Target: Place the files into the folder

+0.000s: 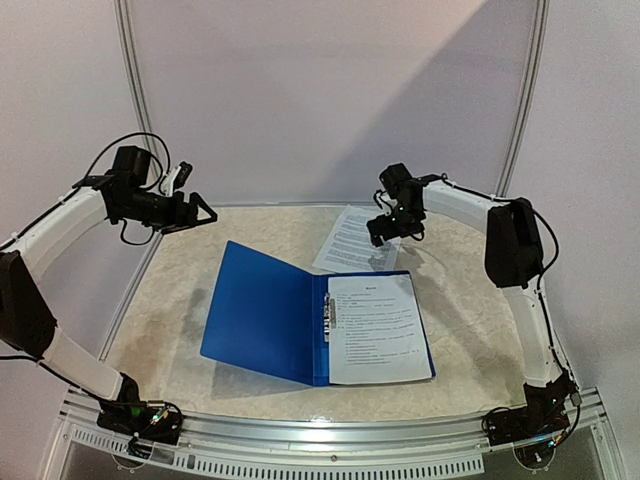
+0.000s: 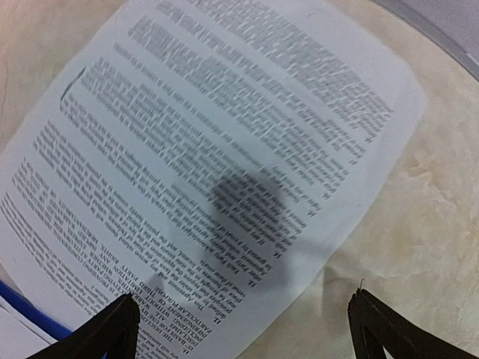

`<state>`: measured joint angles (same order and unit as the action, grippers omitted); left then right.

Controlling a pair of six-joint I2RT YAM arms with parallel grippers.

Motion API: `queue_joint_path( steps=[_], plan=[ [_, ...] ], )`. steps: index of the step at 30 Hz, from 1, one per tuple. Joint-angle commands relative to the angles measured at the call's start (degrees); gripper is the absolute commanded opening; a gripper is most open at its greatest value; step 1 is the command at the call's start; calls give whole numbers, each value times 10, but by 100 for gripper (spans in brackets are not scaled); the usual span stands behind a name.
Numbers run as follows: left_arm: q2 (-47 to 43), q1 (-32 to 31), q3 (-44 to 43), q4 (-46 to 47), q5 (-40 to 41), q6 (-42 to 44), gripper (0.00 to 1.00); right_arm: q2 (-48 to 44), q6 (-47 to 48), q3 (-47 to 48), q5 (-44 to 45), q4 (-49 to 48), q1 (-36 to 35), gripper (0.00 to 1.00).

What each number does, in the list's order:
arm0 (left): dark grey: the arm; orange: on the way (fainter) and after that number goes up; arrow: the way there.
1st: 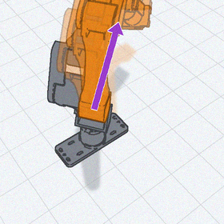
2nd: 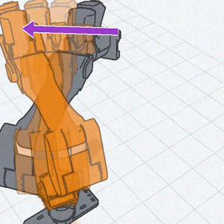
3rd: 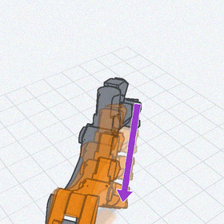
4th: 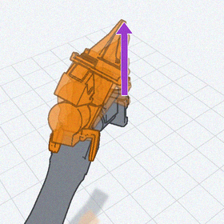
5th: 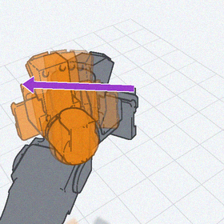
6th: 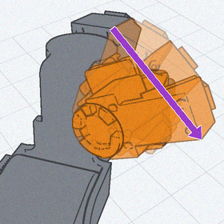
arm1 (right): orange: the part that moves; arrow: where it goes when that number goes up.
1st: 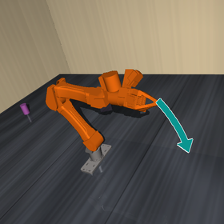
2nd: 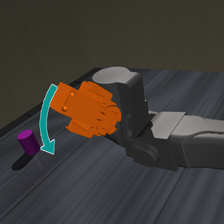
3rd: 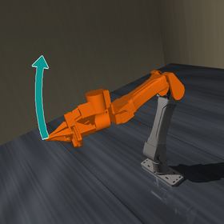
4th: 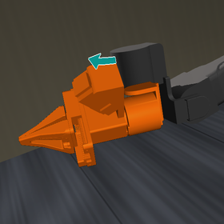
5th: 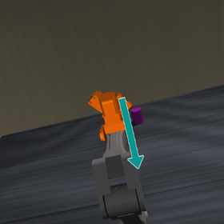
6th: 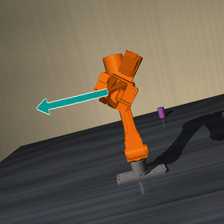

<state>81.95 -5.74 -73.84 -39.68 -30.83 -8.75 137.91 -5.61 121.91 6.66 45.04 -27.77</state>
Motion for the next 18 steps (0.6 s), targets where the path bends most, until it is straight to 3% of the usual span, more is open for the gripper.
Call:
queue_joint_path(
  steps=[1, 10, 18],
  plan=[
    [-2, -5, 12, 9, -5, -7, 86, 36, 97, 55, -9, 35, -27, 99],
    [-14, -5, 19, 9, -9, -5, 86, 150, 89, 128, 144, 192, -24, 99],
    [-21, -5, 22, 9, -9, -3, 86, 105, 46, 46, 150, 210, 23, 99]
  ],
)
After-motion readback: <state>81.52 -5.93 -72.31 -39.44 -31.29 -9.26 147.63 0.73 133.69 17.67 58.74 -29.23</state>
